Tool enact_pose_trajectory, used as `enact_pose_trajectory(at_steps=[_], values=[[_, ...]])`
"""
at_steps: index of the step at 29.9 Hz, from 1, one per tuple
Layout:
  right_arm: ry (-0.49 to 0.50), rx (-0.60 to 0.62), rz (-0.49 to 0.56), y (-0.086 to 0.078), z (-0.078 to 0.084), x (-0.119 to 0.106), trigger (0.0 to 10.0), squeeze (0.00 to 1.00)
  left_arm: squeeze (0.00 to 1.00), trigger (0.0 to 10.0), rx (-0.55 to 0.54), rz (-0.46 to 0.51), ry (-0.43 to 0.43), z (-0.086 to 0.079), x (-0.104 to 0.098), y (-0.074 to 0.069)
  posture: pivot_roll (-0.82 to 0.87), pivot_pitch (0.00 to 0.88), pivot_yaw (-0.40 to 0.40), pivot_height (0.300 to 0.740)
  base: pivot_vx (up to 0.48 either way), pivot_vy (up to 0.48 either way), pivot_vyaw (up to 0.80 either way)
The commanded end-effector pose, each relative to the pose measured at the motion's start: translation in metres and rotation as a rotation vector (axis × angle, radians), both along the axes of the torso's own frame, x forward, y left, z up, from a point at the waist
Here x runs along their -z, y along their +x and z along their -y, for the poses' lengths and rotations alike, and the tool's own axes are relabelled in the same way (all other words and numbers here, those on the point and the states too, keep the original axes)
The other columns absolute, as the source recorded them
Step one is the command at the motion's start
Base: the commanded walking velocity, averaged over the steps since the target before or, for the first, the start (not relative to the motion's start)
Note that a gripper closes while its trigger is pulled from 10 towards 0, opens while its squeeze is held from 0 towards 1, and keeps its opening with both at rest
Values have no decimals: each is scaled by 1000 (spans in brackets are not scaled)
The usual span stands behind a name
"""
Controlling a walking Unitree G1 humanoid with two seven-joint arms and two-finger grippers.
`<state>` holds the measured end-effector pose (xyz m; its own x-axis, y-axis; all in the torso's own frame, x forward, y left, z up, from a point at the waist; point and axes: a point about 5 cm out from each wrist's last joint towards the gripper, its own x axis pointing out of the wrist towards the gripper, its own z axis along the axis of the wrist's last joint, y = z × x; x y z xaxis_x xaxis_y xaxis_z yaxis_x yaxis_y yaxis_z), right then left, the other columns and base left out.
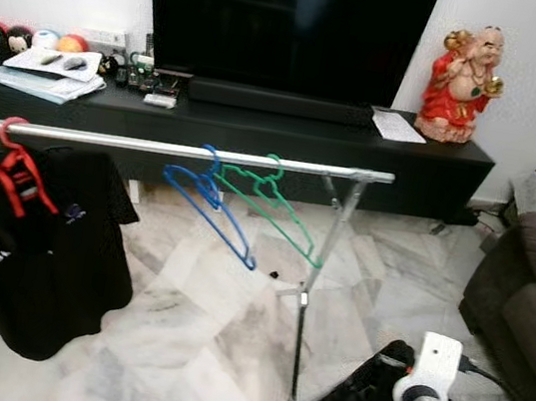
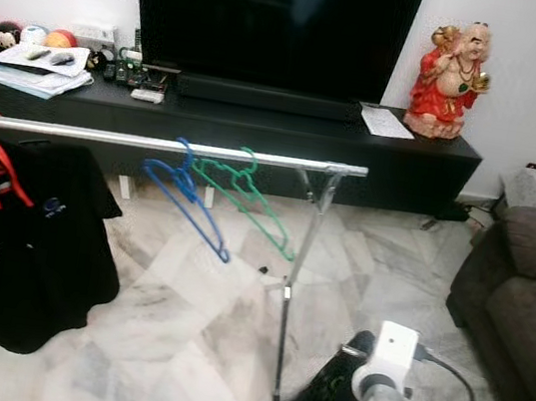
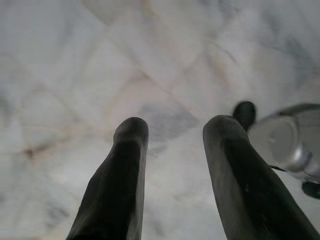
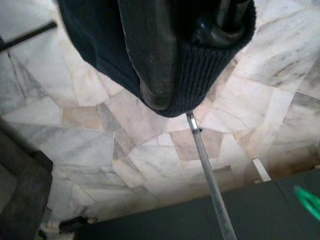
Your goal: Hang hanger
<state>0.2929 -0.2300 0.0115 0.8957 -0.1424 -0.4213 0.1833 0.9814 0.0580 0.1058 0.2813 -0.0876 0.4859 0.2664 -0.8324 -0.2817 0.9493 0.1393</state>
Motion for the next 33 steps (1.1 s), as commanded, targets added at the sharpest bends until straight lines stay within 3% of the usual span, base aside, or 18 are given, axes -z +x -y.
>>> enact_pose_trajectory(at_steps=[1, 5, 8, 10, 11, 13, 14, 16, 19, 23, 26, 33], values=[[-4, 45, -16, -9, 12, 6, 10000, 0, 0, 10000, 0, 27, 3, 3, -1, 8, 56, 0, -10, 740, 0, 0, 0], [40, 90, -50, -20, 15, 17, 10000, 0, 0, 10000, -39, 91, 18, 2, -6, 21, 58, 0, -14, 740, 0, 0, 0], [75, 137, -81, -31, 17, 26, 10000, 0, 0, 10000, -14, 196, 70, -8, -22, 46, 60, 0, -15, 740, 0, 0, 0], [75, 137, -81, -31, 17, 26, 10000, 0, 0, 10000, -14, 196, 70, -8, -22, 46, 60, 0, -15, 740, 0, 0, 0], [95, 166, -102, -38, 18, 32, 10000, 0, 0, 10000, 14, 329, 116, -17, -41, 72, 59, 0, -17, 740, 0, 0, 0], [124, 197, -120, -45, 19, 37, 10000, 0, 0, 10000, 46, 466, 157, -21, -62, 96, 60, 0, -20, 740, 0, 0, 0], [140, 207, -139, -51, 20, 42, 10000, 0, 0, 10000, 83, 608, 187, -18, -84, 119, 64, 0, -23, 740, 0, 0, 0], [169, 234, -159, -58, 22, 48, 10000, 0, 0, 10000, 129, 731, 206, -9, -106, 138, 67, 0, -24, 740, 0, 0, 0], [168, 254, -193, -69, 23, 55, 10000, 0, 0, 10000, 205, 883, 191, 19, -138, 159, 68, 0, -24, 740, 0, 0, 0], [179, 280, -229, -79, 20, 63, 10000, 0, 0, 10000, 303, 1006, 121, 56, -166, 163, 71, 0, -21, 740, 0, 0, 0], [209, 278, -213, -79, 12, 64, 10000, 0, 0, 10000, 327, 1039, 90, 71, -173, 158, 56, 0, -17, 740, 0, 0, 0], [212, 325, -317, -104, 12, 80, 10000, 0, 0, 10000, 313, 1000, 69, 81, -173, 151, 72, 0, -27, 740, 0, 0, 0]])
